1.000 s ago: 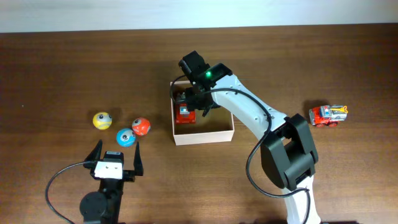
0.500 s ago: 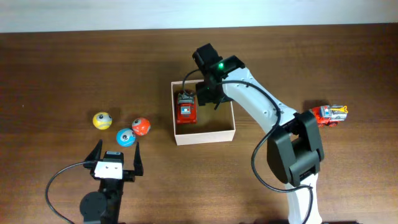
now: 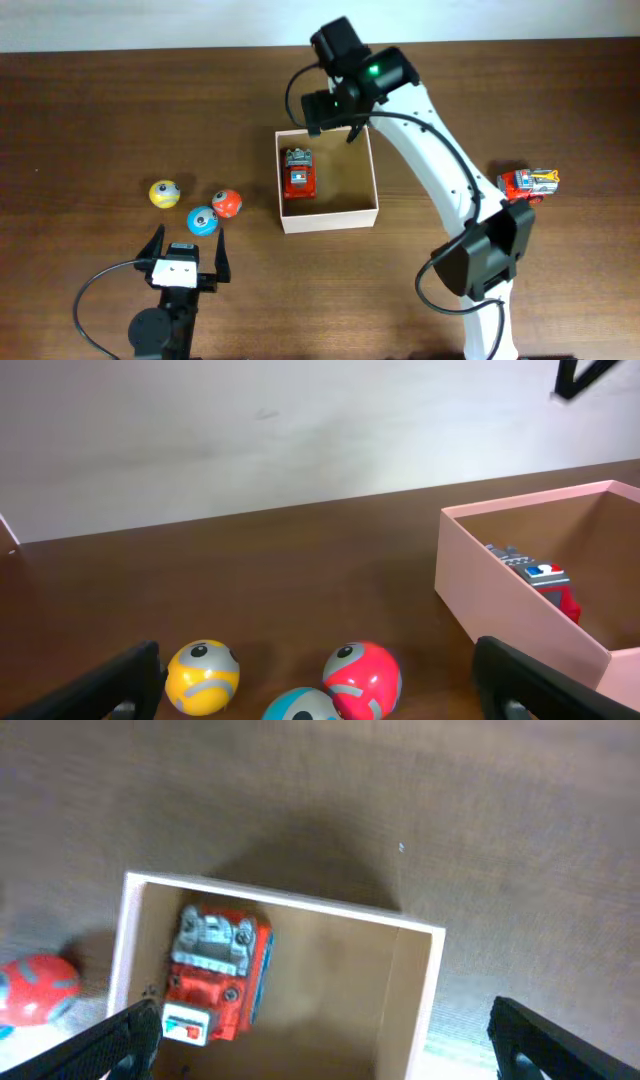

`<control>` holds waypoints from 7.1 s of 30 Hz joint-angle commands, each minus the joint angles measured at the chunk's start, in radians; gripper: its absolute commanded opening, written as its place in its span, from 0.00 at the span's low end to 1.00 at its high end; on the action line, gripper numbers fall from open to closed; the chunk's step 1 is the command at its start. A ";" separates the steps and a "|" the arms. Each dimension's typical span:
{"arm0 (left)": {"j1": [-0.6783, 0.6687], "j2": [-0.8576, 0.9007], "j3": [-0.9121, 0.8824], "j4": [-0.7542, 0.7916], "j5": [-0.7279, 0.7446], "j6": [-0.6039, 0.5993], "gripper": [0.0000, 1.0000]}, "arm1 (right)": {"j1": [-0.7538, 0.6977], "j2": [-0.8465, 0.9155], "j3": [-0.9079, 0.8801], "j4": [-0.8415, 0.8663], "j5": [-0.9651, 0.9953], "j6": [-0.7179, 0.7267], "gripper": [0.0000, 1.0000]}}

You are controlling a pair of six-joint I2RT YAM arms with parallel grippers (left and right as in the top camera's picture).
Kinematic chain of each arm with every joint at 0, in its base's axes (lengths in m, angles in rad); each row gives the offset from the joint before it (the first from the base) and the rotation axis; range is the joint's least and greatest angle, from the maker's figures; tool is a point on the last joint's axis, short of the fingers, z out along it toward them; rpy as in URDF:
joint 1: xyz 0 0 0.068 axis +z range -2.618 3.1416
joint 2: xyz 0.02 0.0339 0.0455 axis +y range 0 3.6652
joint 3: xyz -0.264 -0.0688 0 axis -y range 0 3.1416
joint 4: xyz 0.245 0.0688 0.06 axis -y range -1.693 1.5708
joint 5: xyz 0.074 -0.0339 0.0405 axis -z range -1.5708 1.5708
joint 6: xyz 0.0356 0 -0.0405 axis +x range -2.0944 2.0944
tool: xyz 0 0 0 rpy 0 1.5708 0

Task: Pack container
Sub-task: 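Raise the right gripper and move it right to the ladder truck, then lower the right gripper onto the red truck with yellow ladder, then close the right gripper on the ladder truck and lift it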

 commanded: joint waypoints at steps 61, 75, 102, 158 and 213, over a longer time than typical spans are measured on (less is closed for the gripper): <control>0.002 -0.007 -0.006 -0.001 -0.006 0.016 0.99 | -0.912 -0.030 -0.582 0.105 -0.032 0.714 0.99; 0.002 -0.007 -0.006 -0.001 -0.006 0.016 0.99 | -0.836 -0.030 -0.656 0.266 -0.033 0.311 0.99; 0.002 -0.007 -0.006 -0.002 -0.006 0.016 0.99 | -0.727 -0.030 -0.656 0.350 -0.032 -0.339 0.99; 0.002 -0.007 -0.006 -0.001 -0.007 0.016 0.99 | -0.760 -0.030 -0.656 0.335 -0.078 -0.535 0.80; 0.002 -0.007 -0.006 -0.001 -0.006 0.016 0.99 | -0.760 -0.030 -0.446 0.173 -0.315 -0.589 0.64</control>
